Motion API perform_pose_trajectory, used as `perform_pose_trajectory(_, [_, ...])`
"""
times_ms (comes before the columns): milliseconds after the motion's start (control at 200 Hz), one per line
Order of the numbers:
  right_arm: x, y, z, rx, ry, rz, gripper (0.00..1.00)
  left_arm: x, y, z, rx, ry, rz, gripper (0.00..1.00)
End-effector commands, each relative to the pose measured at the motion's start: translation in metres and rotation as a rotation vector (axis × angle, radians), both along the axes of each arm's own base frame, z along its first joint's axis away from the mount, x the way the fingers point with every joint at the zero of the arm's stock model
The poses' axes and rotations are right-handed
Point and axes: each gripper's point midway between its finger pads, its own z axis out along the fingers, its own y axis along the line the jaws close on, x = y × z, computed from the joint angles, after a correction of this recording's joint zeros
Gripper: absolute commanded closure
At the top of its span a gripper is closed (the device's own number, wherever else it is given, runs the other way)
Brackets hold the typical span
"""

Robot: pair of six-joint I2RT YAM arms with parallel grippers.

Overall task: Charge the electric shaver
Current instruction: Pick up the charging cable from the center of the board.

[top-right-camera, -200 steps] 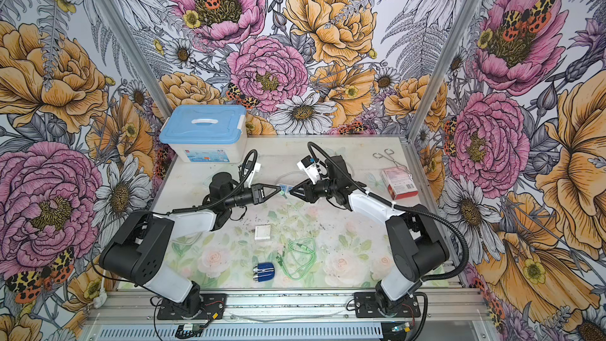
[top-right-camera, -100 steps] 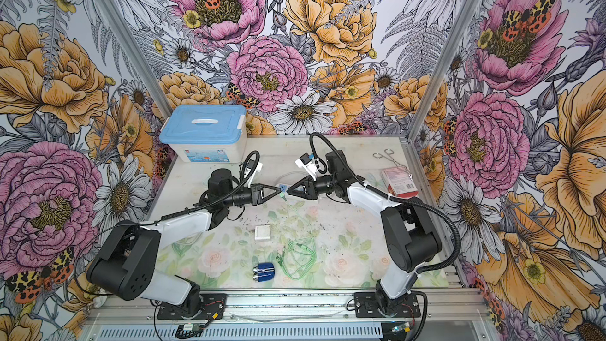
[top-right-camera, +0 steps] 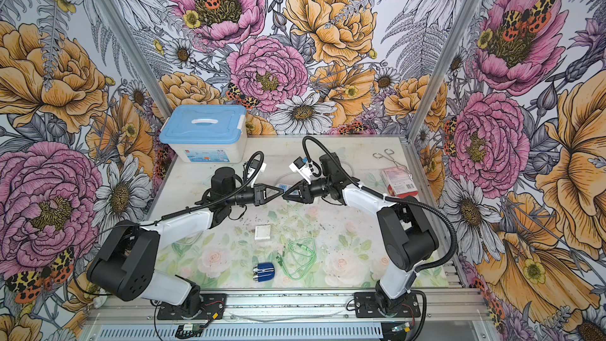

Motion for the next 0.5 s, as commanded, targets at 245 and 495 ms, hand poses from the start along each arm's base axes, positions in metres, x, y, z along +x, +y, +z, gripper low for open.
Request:
perform_pose_trajectory(245, [-0.0019,0.0038,-0.0010,0.006,-0.003,0.018,0.86,0.0051,-0.0003,0.0046,0.014,-0.052,0.021,1.00])
perform_pose_trajectory(495, [-0.0045,0.0057,-0.0044,0.004,0.008,0.028,0.80,0.0057,0.0000,0.0054,0.014,-0.055,0.024,1.00])
